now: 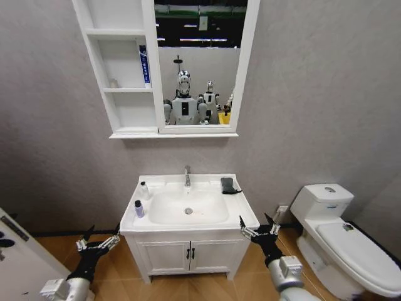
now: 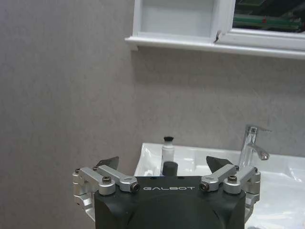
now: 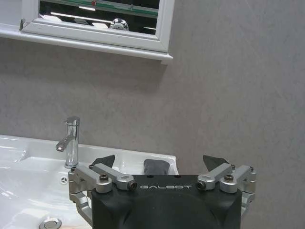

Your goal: Move facial cleanser and shampoo from washbasin to cabinet, then wipe washbasin with towel.

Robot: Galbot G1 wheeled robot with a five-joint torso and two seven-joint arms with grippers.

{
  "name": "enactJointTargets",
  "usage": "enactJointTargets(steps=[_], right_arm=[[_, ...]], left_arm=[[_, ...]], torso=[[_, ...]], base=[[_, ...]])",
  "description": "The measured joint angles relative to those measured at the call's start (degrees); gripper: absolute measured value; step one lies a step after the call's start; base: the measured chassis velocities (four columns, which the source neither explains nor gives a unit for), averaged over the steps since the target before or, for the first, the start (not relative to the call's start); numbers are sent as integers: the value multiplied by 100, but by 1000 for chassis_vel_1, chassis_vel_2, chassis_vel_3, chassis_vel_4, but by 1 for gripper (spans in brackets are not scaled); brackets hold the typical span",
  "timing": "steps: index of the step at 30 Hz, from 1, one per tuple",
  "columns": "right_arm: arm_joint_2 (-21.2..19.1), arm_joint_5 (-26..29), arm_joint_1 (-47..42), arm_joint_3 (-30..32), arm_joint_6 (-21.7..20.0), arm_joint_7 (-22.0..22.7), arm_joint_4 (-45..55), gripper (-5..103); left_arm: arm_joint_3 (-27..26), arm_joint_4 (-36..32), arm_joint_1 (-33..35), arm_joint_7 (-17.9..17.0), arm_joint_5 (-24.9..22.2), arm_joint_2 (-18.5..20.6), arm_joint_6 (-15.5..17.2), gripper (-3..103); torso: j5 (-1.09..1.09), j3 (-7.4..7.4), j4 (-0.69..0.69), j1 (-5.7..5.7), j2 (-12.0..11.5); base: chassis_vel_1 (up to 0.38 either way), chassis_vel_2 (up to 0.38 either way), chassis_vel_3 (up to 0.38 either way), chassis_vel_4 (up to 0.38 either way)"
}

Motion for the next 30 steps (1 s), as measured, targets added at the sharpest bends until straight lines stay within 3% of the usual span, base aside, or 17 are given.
enactJointTargets(steps=[18, 30], right_arm=[[-132, 318, 451, 257, -193, 120, -74, 100], [-266, 486, 734, 366, -236, 213, -364, 100]], left_arm=[[664, 1656, -1202, 210, 369, 326, -129, 100], [1365, 2938, -2432, -166, 474, 555, -120, 100]], torso=[[-1, 1, 1, 4, -1], [0, 1, 0, 4, -1]], base=[[0, 0, 0, 0], [0, 0, 0, 0]])
